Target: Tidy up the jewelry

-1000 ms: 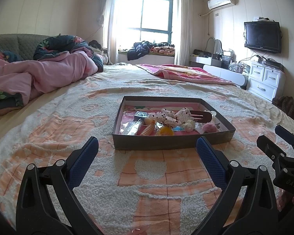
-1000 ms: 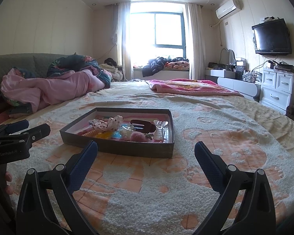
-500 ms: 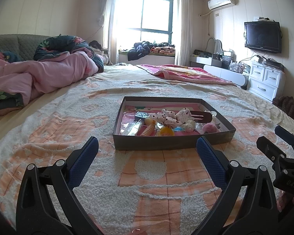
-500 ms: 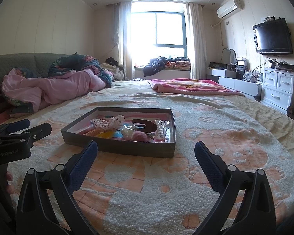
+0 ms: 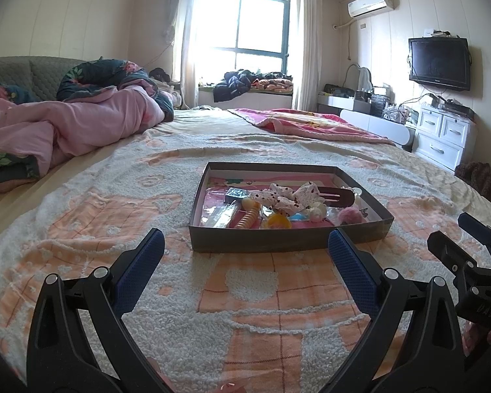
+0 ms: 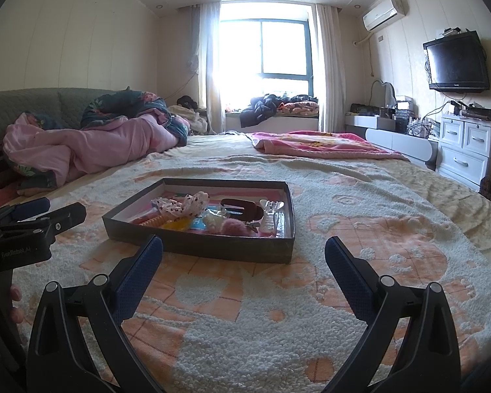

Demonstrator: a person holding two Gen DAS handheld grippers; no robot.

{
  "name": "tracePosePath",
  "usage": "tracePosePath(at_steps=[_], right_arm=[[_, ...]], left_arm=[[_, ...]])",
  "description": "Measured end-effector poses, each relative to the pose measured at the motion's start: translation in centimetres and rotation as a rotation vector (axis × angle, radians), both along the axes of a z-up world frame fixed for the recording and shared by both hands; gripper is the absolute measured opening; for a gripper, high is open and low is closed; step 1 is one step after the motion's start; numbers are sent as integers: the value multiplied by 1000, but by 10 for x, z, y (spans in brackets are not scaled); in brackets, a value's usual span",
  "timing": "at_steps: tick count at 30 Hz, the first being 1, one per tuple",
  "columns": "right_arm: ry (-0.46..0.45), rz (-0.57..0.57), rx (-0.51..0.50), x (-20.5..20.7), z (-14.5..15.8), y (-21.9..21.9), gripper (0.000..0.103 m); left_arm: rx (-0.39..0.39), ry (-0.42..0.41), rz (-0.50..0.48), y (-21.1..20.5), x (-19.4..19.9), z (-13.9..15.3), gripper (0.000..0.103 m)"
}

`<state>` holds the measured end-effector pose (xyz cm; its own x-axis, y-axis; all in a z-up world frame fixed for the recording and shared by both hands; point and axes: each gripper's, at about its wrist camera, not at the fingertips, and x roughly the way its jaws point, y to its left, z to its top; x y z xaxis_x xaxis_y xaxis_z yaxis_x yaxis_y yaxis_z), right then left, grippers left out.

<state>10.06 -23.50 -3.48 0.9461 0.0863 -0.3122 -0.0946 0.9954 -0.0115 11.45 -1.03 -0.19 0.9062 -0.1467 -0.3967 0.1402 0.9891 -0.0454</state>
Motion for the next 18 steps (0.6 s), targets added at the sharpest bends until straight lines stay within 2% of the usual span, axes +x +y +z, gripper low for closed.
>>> tracePosePath(at_steps=[18], right_arm=[[-2,-5,-1,0,1,-2,97]], left_arm=[[11,13,-5,0,1,0,92]])
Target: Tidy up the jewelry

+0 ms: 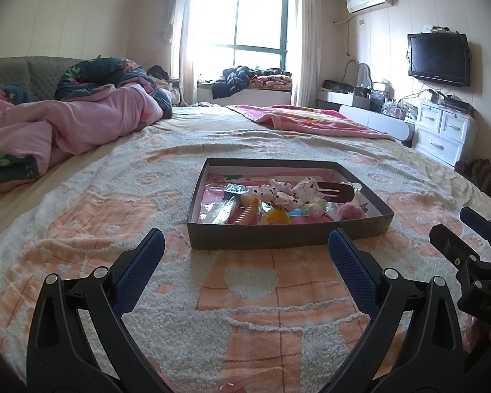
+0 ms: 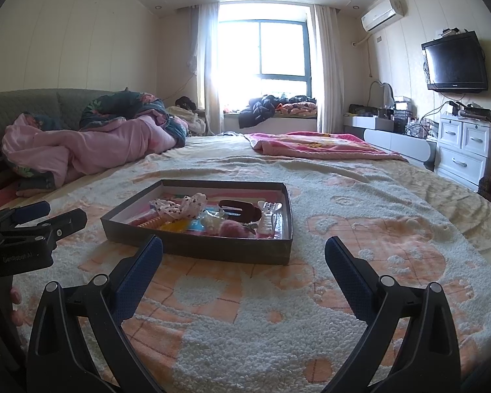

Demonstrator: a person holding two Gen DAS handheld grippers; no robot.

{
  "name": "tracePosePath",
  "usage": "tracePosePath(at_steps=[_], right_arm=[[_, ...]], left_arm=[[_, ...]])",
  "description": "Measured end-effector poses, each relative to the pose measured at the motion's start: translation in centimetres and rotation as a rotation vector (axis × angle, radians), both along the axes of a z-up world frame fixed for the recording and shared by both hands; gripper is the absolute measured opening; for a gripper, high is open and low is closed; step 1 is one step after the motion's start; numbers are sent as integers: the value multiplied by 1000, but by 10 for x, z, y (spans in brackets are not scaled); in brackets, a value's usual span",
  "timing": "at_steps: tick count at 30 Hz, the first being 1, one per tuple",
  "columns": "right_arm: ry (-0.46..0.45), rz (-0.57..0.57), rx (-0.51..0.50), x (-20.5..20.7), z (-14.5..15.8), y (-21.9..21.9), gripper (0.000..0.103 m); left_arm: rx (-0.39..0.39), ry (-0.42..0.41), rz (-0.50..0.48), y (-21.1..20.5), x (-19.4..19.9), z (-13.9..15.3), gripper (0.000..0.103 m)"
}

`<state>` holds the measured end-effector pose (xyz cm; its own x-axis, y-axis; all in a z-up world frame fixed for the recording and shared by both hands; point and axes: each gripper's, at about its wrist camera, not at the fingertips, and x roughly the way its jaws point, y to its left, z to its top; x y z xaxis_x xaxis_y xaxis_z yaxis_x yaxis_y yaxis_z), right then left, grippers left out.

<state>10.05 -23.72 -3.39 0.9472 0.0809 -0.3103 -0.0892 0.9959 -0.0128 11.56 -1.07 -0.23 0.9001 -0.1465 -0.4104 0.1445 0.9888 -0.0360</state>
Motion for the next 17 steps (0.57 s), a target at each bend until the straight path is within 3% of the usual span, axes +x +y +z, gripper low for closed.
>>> tracePosePath(at_steps=[11,14,17], right_arm=[[7,-32,24,3,1,-11,97],[40,-120,86,19,3,-37,97],[114,-275,101,54,8,-77,97]], left_arm=[[-60,75,68,17,13,-4,92],[-112,118,145,42,30,-4,92],[-82,171,313,83,61,-2,92]])
